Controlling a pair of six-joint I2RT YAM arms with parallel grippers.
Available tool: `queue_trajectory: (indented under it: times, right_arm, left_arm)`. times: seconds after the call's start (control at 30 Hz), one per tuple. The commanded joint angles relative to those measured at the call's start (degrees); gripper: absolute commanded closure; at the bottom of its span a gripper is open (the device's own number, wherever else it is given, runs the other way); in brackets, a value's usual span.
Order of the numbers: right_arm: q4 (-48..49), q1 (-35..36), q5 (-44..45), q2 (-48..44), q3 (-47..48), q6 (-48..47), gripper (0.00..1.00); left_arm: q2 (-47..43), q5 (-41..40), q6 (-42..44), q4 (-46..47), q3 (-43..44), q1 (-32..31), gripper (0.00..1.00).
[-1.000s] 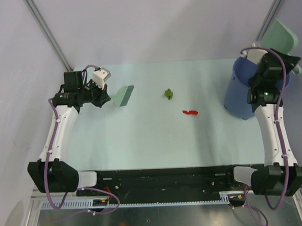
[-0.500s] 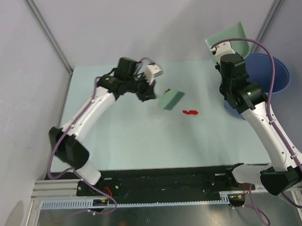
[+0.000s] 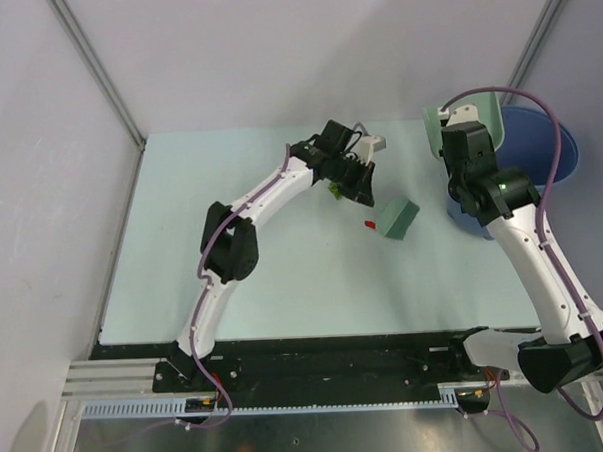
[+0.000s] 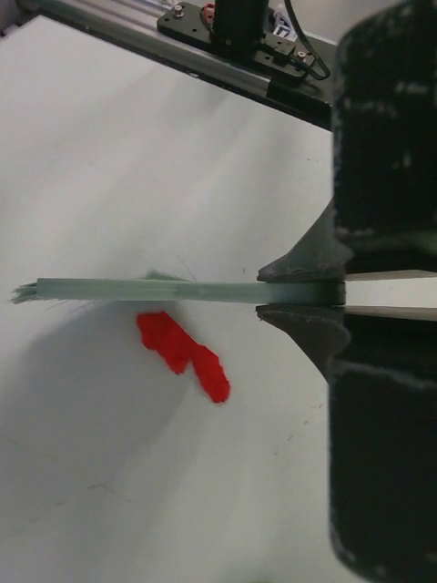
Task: Sweep away the paper scraps from the table
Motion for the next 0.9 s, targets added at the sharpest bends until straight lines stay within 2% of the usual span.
queue_trajectory:
  times: [0.0, 0.13, 0.23, 0.4, 0.57, 0.73, 0.87]
  right_arm:
    - [-1.87, 0.33, -0.71, -2.76, 0.44, 3.93, 1.00]
    - [-2.83, 3.66, 2.79, -2.23, 1.05, 5.42, 1.00]
    - [-4.68, 7.44, 4.99, -0.39, 3.16, 6.39, 1.00]
    - [-5.74, 13.94, 9.21, 3.12, 5.27, 6.66, 1.00]
    - [-4.42, 16.59, 9.57, 5.41, 5.72, 6.66, 1.00]
    - [-3.72, 18.96, 9.04, 7.61, 6.33, 6.66, 1.00]
    - [-2.75, 20.72, 6.33, 8.40, 6.95, 7.01, 1.00]
  left_arm:
    - [1.00, 0.53, -7.01, -0.30, 0.90, 2.74, 1.00]
    - [0.47, 0.96, -8.15, -0.21, -2.45, 7.83, 1.00]
    - [-1.45, 1.23, -5.71, -0.21, -7.36, 12.49, 1.00]
    - [-10.22, 3.07, 0.63, -0.13, -23.87, 19.79, 1.00]
    - [-19.64, 3.08, 7.57, -0.21, -39.77, 27.51, 1.00]
    - [-27.99, -3.94, 13.36, -0.21, -45.87, 34.90, 1.00]
    - [-34.41, -2.39, 17.24, -0.30, -47.10, 36.32, 1.00]
